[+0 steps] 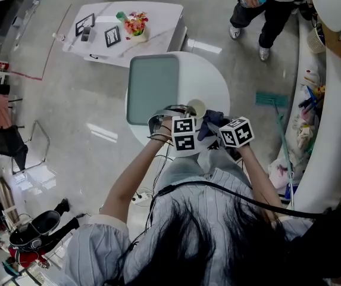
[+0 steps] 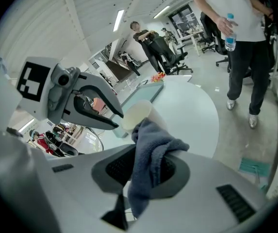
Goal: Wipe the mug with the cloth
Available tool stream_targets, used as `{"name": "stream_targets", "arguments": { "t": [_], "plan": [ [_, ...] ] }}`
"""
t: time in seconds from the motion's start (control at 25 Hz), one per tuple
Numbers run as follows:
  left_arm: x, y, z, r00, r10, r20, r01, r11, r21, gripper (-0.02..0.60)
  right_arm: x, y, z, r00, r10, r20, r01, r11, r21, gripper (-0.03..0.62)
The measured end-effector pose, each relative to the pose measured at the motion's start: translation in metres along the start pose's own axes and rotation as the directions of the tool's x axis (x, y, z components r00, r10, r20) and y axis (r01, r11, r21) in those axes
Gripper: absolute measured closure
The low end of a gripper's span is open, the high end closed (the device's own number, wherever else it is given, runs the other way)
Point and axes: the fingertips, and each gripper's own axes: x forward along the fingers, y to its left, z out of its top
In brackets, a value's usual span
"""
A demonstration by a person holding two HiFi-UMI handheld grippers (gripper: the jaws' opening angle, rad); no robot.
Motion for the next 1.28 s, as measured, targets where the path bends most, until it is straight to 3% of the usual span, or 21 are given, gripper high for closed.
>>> {"name": "stream_targets", "arguments": {
  "t": [0.08,0.16,0.32,0.6,0.76,1.04,1.28],
  "plan": [
    [-0.002,0.004,0.006,0.999,0.046,0.025,-0.042,0.991,-0.126,0.531,0.001,0.001,0.001,1.000,0.000,0.003,0.000,1.000,0.005,0.514],
    [0.001,0.007,0.009,0.997,0.081,0.017,-0.076,0.977,-0.198,0.531,0.002,0.001,0.002,1.000,0.001,0.004,-0.001,1.000,0.012,0.514],
    [0.011,0.005,0.014,0.990,0.135,-0.031,-0.139,0.959,-0.246,0.531,0.002,-0.001,0.000,1.000,0.000,0.011,0.000,1.000,0.024,0.514],
    [0.026,-0.002,0.012,0.990,0.126,-0.058,-0.138,0.939,-0.316,0.531,0.002,0.000,0.000,1.000,0.002,0.015,-0.002,1.000,0.029,0.514],
    [0.027,0.004,0.010,0.985,0.153,-0.076,-0.167,0.954,-0.248,0.532,0.002,0.001,0.002,1.000,0.002,0.016,-0.003,0.999,0.032,0.514],
    [0.027,-0.001,0.009,0.996,0.070,-0.058,-0.075,0.992,-0.099,0.538,0.003,0.001,0.001,1.000,0.011,-0.002,-0.011,1.000,0.017,0.514],
    [0.024,-0.004,0.001,0.996,0.033,-0.078,-0.027,0.997,0.078,0.540,0.003,0.000,0.002,1.000,0.009,-0.013,-0.009,1.000,0.005,0.514]
  ]
}}
